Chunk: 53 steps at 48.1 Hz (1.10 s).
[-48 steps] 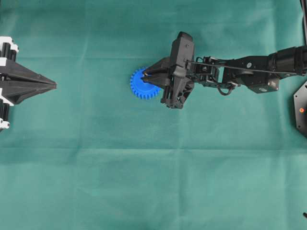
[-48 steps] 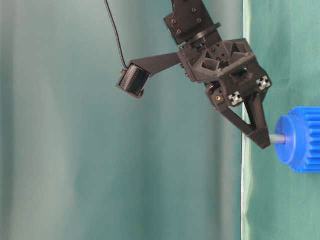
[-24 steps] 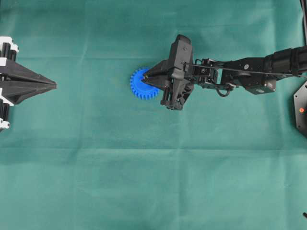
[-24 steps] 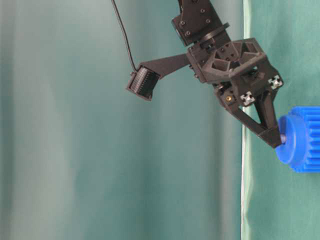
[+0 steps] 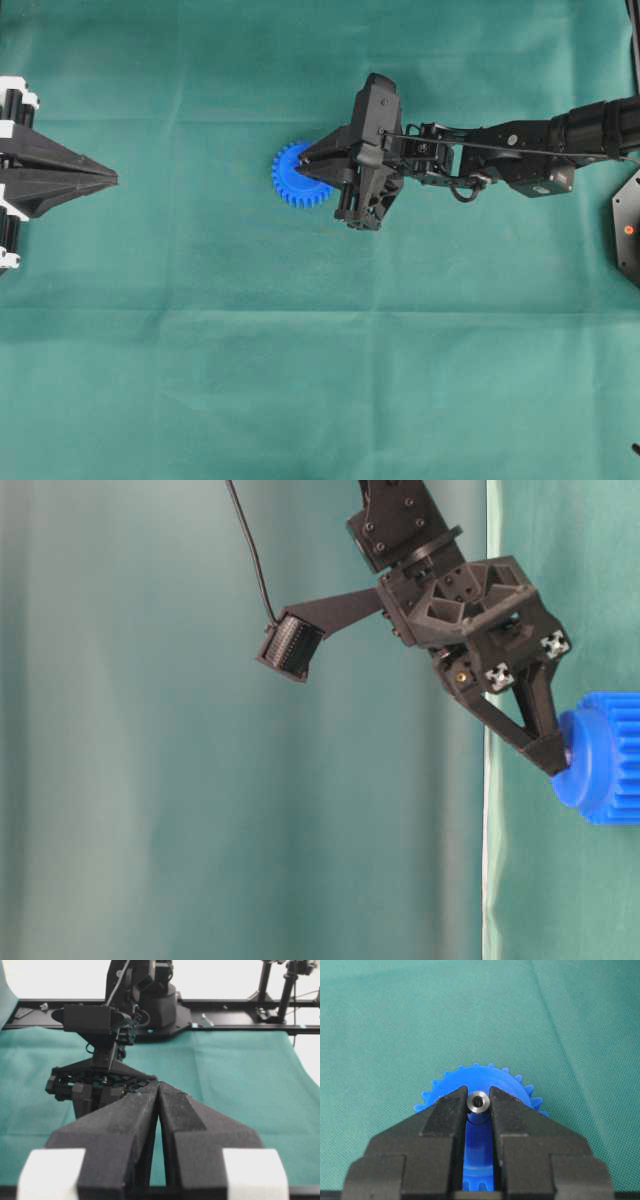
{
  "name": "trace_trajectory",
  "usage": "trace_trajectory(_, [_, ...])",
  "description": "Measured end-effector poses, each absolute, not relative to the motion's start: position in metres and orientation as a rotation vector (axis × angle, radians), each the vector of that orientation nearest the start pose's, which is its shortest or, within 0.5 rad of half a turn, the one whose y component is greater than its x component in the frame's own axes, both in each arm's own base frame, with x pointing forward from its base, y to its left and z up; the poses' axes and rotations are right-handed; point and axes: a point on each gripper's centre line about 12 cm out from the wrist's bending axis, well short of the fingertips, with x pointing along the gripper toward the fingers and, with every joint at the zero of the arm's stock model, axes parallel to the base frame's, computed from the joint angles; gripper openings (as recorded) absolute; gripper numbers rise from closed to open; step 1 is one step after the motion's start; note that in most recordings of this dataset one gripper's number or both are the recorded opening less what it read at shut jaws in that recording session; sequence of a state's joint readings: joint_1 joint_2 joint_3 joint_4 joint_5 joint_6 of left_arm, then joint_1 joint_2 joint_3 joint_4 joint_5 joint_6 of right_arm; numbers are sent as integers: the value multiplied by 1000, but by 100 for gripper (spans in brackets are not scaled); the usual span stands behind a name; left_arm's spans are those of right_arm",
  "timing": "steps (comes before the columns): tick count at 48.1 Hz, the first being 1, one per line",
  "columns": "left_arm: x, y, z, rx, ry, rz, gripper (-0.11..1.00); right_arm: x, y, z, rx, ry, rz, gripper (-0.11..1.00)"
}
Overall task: Insert the shaft placed at a random location into the center hole of the medium gear at another random location.
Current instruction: 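Lower the shaft into the gear's center hole with the right gripper, then open the right gripper and withdraw it right, away from the gear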
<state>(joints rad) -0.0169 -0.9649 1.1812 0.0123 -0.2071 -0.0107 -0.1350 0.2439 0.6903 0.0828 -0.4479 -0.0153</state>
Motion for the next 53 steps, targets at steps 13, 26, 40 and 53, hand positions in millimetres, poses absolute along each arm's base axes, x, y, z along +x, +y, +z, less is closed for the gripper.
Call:
trace_trajectory(13, [199, -4, 281, 0, 9, -19, 0, 409, -60, 107, 82, 483, -182, 14])
trace_trajectory(26, [199, -4, 281, 0, 11, -21, 0, 409, -60, 107, 84, 482, -182, 57])
trace_trajectory(40, [199, -4, 281, 1, 9, -21, 0, 409, -60, 109, 82, 476, -182, 81])
trace_trajectory(53, [199, -4, 281, 0, 9, -21, 0, 407, -60, 141, 78, 401, -181, 82])
